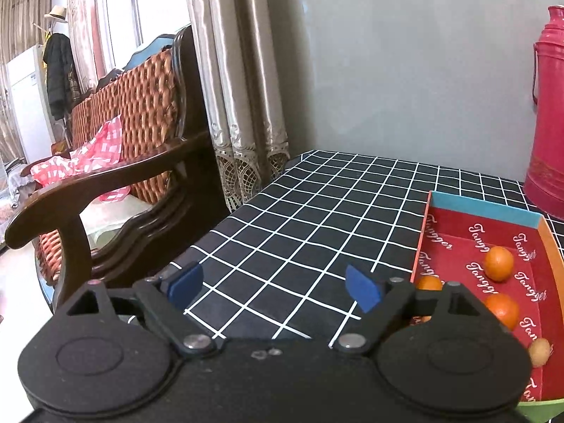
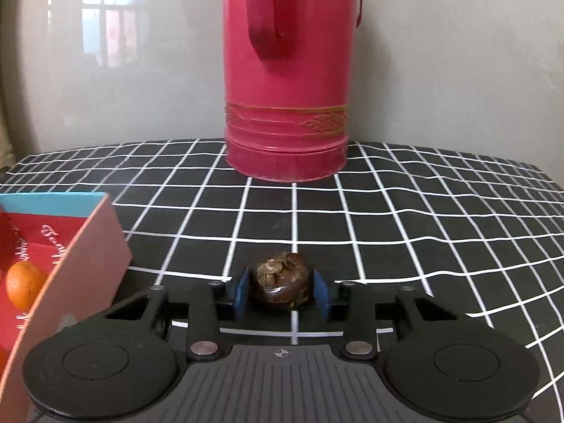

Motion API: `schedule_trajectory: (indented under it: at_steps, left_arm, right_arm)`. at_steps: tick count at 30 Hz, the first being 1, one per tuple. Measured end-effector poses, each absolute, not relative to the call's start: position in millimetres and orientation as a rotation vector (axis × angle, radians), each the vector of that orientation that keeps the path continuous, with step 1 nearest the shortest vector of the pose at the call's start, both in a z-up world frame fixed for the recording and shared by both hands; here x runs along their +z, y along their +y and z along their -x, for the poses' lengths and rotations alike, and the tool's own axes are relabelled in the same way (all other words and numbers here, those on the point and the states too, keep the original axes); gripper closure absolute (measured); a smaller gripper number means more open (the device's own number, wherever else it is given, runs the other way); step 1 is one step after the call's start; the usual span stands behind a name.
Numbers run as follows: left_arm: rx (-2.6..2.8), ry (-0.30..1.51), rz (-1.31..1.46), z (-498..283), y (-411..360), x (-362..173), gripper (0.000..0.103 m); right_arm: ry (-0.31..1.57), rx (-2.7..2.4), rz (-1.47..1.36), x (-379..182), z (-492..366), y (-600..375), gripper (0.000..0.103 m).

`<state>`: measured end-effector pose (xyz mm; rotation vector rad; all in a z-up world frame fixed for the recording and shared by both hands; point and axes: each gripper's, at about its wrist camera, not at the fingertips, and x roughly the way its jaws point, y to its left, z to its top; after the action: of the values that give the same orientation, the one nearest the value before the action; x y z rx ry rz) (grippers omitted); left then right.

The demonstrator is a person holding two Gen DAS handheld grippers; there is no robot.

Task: Organize fruits
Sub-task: 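Carry the mangosteen into the red box and open the right tool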

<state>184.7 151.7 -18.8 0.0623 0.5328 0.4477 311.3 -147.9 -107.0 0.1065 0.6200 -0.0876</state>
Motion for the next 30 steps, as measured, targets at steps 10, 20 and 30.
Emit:
schedule_trajectory:
  at_steps: [10,20,30]
  left_arm:
    - [0.468,0.548,-0.042,-186,158,-20,0.020]
    - [0.476,0.560,-0.048,-186,158,-23,0.020]
    - [0.479,0.563,-0.055,-187,159,-24,0.019]
  right_arm:
    - [0.461,0.069,-0.100,-71,-277,-120,0.064]
    - [0.367,0.381,0.029,-54,-242,-56,0.064]
    - [0.390,0.474,0.161,-59,-232,-16,0.064]
